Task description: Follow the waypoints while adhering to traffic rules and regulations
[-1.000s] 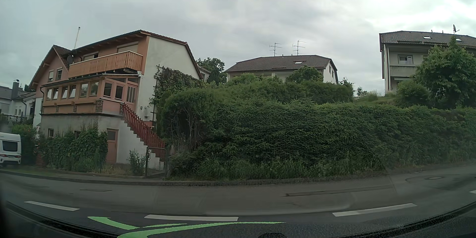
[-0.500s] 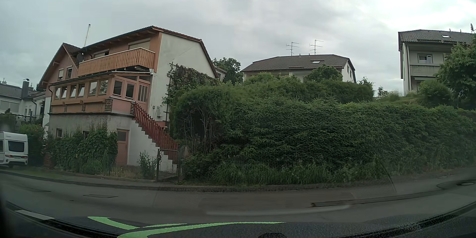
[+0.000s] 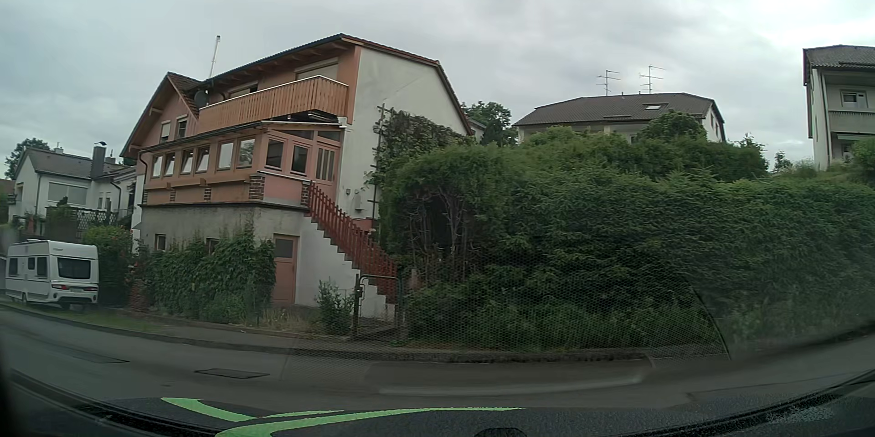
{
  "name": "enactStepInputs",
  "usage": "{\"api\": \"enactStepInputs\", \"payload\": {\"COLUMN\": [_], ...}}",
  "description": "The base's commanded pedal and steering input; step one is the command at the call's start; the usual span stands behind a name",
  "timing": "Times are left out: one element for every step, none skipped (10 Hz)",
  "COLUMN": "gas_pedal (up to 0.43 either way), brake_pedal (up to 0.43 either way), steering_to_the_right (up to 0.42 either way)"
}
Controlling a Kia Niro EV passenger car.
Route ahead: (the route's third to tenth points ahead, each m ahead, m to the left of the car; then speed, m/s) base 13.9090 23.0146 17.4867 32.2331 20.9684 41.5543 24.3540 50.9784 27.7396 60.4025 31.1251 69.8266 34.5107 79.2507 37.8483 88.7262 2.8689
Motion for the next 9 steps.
{"api": "enactStepInputs", "payload": {"gas_pedal": [0.331,0.331,0.331,0.331,0.331,0.331,0.331,0.331,0.331], "brake_pedal": [0.0,0.0,0.0,0.0,0.0,0.0,0.0,0.0,0.0], "steering_to_the_right": [-0.63,-0.645,-0.65,-0.649,-0.646,-0.641,-0.636,-0.625,-0.6]}}
